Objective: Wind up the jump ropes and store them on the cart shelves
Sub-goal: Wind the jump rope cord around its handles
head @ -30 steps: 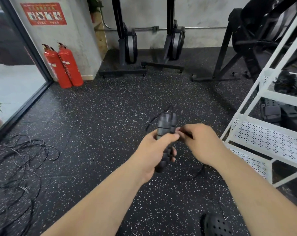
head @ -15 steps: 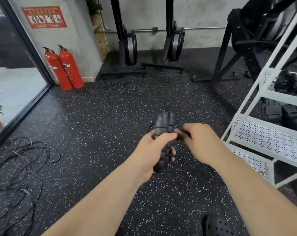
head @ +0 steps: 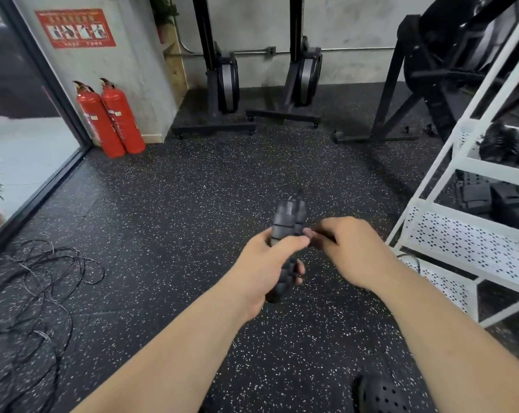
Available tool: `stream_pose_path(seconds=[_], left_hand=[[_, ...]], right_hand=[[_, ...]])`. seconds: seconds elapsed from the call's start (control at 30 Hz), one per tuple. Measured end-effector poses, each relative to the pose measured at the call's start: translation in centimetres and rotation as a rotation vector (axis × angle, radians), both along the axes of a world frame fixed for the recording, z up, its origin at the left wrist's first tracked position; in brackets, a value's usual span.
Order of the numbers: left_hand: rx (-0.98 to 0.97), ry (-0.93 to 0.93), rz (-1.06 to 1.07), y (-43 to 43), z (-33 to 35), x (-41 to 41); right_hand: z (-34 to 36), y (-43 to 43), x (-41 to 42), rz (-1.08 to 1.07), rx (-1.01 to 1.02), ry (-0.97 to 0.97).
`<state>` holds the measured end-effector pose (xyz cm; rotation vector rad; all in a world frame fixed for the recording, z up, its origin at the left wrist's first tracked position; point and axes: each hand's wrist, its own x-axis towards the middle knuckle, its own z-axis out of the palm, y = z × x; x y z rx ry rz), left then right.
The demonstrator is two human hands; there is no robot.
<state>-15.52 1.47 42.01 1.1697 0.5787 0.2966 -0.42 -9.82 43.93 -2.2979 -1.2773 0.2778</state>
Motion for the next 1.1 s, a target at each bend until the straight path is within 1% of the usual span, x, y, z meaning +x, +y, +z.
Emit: stream_pose_path(seconds=[0.1,0.23,0.33,0.4,0.47,0.57,0.63,0.73,0.8,0.87,0.93,1.03,1.1], left_hand=[[-0.010,-0.007,0.003,-0.1,0.2,0.1],[-0.017,-0.040,0.180,3.4,0.8,-0.7],[-0.036,-0.064,0.237,4.1,0.7,-1.0],[-0.049,-0.056,0.195,2.9,0.7,-0.7],[-0.062,-0.035,0.085,0.9,0.6,-0.3],[-0.061,0.012,-0.032,-1.0,0.0,0.2],[-0.061,-0.005,-0.010,-0.3,0.1,0.1],[-0.103,-0.060,0.133,2.4,0.9,-0.4],[-0.127,-0.068,0.188,3.1,0.8,-0.7],[-0.118,-0.046,0.151,2.3,0.7,-0.6],[-0.110,-0.026,0.064,1.0,0.3,-0.2],[-0.139,-0.003,-0.033,-0.1,0.1,0.1],[-0.150,0.008,-0.027,0.0,0.4,0.0]], right_hand=[[0.0,-0.1,0.2,0.017,-0.025,0.026],[1.1,-1.4,2.0,0.004,-0.106,0.068],[1.1,-1.9,2.2,-0.006,-0.108,0.010],[0.8,-1.4,1.5,-0.014,-0.052,-0.007],[0.4,-0.7,0.5,0.011,-0.020,-0.005],[0.0,-0.1,-0.4,0.053,-0.056,-0.035],[-0.1,-0.4,0.1,0.061,-0.067,-0.020],[0.4,-1.4,1.3,0.049,-0.126,-0.006],[0.4,-1.7,1.5,0.041,-0.106,-0.004],[0.3,-1.3,0.9,0.021,-0.051,-0.003],[0.0,-0.8,0.1,0.011,-0.017,-0.032],[-0.3,-0.4,-0.2,0.004,-0.051,-0.045],[-0.1,-0.5,-0.1,-0.013,-0.057,-0.030]])
